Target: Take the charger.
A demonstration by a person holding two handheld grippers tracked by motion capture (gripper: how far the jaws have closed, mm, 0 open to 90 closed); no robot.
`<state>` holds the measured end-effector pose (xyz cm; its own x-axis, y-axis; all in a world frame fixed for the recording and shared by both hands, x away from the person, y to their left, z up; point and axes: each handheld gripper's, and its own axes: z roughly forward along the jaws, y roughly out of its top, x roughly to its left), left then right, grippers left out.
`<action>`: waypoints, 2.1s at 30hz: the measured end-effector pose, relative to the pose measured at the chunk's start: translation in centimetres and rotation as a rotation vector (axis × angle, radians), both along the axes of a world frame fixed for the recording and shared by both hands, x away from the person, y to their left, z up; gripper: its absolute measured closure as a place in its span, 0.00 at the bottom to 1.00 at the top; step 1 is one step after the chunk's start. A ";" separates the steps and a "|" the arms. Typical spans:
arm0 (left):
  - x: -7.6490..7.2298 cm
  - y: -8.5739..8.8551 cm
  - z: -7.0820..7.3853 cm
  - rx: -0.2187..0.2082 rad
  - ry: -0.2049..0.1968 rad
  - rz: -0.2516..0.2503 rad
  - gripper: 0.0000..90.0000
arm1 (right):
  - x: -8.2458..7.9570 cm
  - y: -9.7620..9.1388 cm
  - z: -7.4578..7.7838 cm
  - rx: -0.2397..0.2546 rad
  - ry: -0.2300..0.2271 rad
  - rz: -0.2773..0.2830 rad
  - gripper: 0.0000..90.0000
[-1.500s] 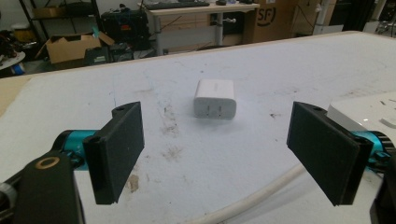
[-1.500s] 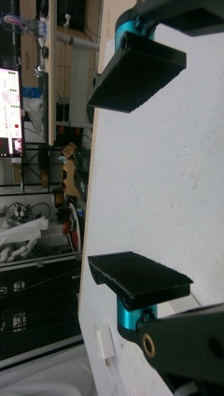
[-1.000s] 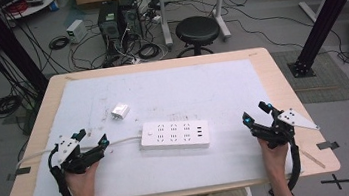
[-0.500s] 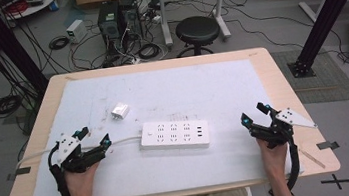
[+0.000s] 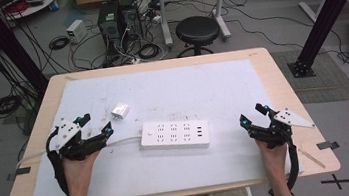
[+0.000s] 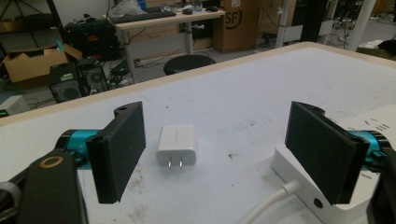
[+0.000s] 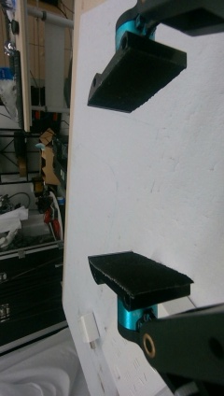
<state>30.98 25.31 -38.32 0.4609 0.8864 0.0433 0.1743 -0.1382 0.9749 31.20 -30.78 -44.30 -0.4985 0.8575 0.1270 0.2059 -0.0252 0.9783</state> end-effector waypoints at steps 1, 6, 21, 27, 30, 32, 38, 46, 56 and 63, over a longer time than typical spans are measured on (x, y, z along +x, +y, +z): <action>0.2 0.0 0.2 0.001 0.006 0.000 0.23 | 0.0 0.0 0.0 0.001 0.001 0.000 0.23; 1.8 -0.1 1.1 0.015 0.078 -0.027 0.23 | 0.0 -0.1 0.0 0.012 0.002 -0.003 0.23; 5.6 -0.1 1.9 0.051 0.193 -0.019 0.23 | 0.0 0.0 0.0 0.000 0.002 0.001 0.23; 8.0 -0.6 1.4 0.067 0.249 -0.018 0.23 | 0.0 0.0 0.0 -0.003 0.005 -0.002 0.23; 8.8 -1.0 0.6 0.087 0.276 -0.010 0.23 | 0.0 0.1 0.0 -0.001 0.003 -0.001 0.23; 9.0 -1.1 0.4 0.094 0.280 -0.007 0.23 | 0.0 0.1 0.0 -0.002 0.002 -0.002 0.23; 10.6 -1.8 -0.7 0.096 0.299 -0.001 0.23 | 0.0 0.1 0.0 -0.005 0.010 -0.002 0.23; 13.1 -3.2 -1.4 0.168 0.352 0.003 0.23 | 0.0 0.1 0.0 -0.009 0.004 -0.001 0.23; 14.3 -3.1 -3.2 0.171 0.432 0.003 0.23 | 0.0 0.1 0.0 -0.012 0.016 0.000 0.23; 15.0 -3.2 -4.7 0.191 0.497 -0.004 0.23 | 0.1 0.2 -0.1 -0.013 0.018 0.003 0.23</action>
<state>46.00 22.15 -42.98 0.4703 0.8822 -0.0211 0.6083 -0.3067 0.7321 31.32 -30.59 -44.37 -0.4988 0.8576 0.1249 0.2237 -0.0118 0.9746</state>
